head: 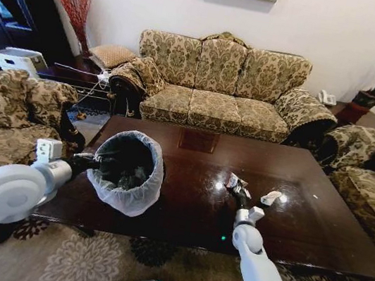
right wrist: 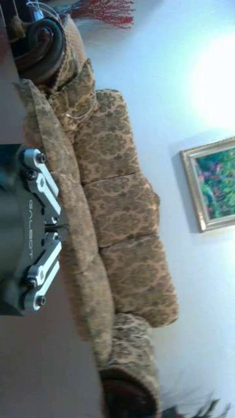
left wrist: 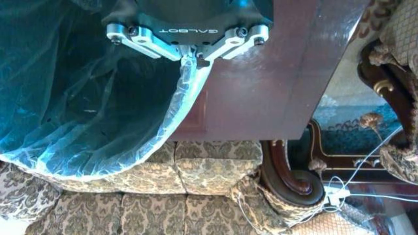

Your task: Move to the front of the table and place the trash on the table into the trash bin.

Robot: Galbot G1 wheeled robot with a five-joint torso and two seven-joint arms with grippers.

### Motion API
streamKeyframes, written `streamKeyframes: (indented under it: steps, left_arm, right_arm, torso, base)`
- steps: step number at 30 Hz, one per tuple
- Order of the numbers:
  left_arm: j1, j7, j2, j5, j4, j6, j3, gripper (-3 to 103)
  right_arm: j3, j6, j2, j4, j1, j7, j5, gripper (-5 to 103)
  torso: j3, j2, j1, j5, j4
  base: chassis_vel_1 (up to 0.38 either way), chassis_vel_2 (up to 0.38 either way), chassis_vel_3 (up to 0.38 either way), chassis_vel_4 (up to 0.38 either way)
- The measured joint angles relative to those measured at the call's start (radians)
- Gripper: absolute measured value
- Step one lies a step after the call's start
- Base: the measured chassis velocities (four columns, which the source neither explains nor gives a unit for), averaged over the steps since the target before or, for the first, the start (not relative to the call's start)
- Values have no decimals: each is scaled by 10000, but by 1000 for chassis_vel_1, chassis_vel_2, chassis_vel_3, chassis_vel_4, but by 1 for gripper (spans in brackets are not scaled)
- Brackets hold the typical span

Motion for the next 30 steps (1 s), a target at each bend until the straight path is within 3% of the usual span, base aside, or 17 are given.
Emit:
streamKeyframes:
  steps: [4, 6, 9, 14, 18, 24, 26, 29, 30]
  left_arm:
    - [15, 0, -58, 7, -20, 0, 5, 0]
    - [20, 1, -105, 46, -22, 0, 16, 0]
    - [29, 4, -118, 65, -34, 0, 19, 0]
    - [42, 5, -103, 71, -32, 0, 14, 0]
    - [48, 7, -81, 71, -32, 0, 7, 0]
    - [64, 17, -105, 77, -47, -10, 20, 0]
    - [64, 23, -106, 79, -48, -16, 31, 0]
    - [33, 51, -106, 104, -47, -51, 95, 0]
    - [33, 51, -106, 104, -47, -51, 95, 0]
  right_arm:
    - [161, 234, 96, -795, 203, 129, -499, -3]
    - [113, -63, 111, -1291, 235, 634, -423, 10]
    - [58, -517, 200, -1355, 138, 1138, -190, 15]
    - [-155, -858, 353, -1415, -4, 1696, 24, 37]
    - [-186, -881, 387, -1829, 246, 1725, 11, 47]
    - [-336, -1105, 381, -2963, 1018, 1558, 308, 75]
    - [-400, -1144, 374, -3081, 1115, 1493, 327, 75]
    - [-639, -1197, 498, -3645, 1597, 1423, 263, 90]
    - [-639, -1197, 498, -3645, 1597, 1423, 263, 90]
  torso:
    - [0, 0, 0, 7, 0]
    - [1, -1, 1, 6, -1]
    - [1, -1, 1, 5, -1]
    - [0, 0, 0, 3, 0]
    - [1, -1, 1, 4, -2]
    - [1, -1, 0, 4, -1]
    - [1, -1, 1, 4, -1]
    - [1, -1, 1, 5, 0]
    - [1, -1, 1, 5, 0]
  base:
    - [0, 0, 0, 0]
    - [0, 0, 0, 0]
    - [0, 0, 0, 0]
    - [0, 0, 0, 0]
    - [0, 0, 0, 0]
    - [0, 0, 0, 0]
    - [0, 0, 0, 0]
    - [0, 0, 0, 0]
    - [0, 0, 0, 0]
